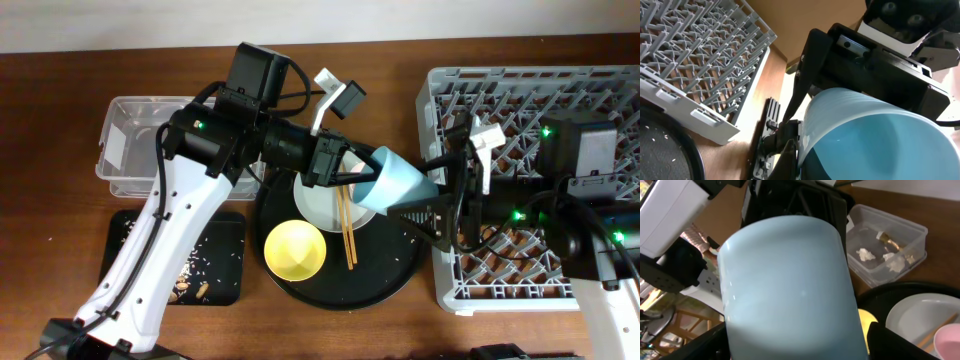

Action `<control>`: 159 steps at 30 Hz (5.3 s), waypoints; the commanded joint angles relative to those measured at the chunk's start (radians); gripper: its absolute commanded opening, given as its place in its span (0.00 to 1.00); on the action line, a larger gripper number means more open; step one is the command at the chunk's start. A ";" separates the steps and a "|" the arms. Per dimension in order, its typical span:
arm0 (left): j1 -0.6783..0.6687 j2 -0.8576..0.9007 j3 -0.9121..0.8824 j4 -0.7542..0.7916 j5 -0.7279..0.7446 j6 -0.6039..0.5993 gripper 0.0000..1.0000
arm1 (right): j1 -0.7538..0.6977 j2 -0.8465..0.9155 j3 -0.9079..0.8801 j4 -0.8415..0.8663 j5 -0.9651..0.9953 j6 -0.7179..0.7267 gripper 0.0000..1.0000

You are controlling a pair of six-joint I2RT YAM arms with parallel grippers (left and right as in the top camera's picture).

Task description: Sort waste into correct bins and load items into the dishwasher rack

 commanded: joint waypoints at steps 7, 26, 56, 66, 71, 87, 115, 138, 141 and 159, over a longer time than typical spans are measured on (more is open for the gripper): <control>0.032 0.003 0.003 0.001 0.019 0.031 0.00 | 0.003 -0.054 0.009 -0.005 0.014 0.004 0.81; 0.034 0.003 0.003 -0.092 -0.182 0.031 0.06 | 0.003 -0.058 0.009 0.108 0.116 0.064 0.67; 0.046 0.015 0.002 -0.230 -0.771 0.041 0.00 | 0.003 -0.057 0.009 -0.146 0.546 0.094 0.79; 0.046 0.044 -0.111 -0.349 -0.871 0.040 0.01 | 0.003 -0.054 0.009 -0.290 0.661 0.094 0.84; 0.046 0.043 -0.175 -0.484 -0.874 0.043 0.01 | 0.003 -0.034 0.009 -0.346 0.679 0.093 0.88; 0.047 -0.444 -0.548 -0.418 -0.962 -0.200 0.29 | 0.005 0.030 0.009 -0.487 0.686 0.093 0.98; 0.047 -0.644 -1.359 0.279 -0.486 -0.240 0.47 | 0.005 0.030 0.009 -0.490 0.694 0.082 0.98; 0.047 -0.663 -1.367 0.382 -0.239 -0.266 0.01 | 0.005 0.030 0.009 -0.491 0.693 0.082 0.98; 0.047 -0.691 -1.335 0.508 -0.066 -0.316 0.01 | 0.005 0.030 0.009 -0.491 0.692 0.082 0.98; 0.158 -0.593 -1.210 1.851 0.035 -1.256 0.00 | 0.005 0.030 0.009 -0.454 -0.172 -0.406 0.98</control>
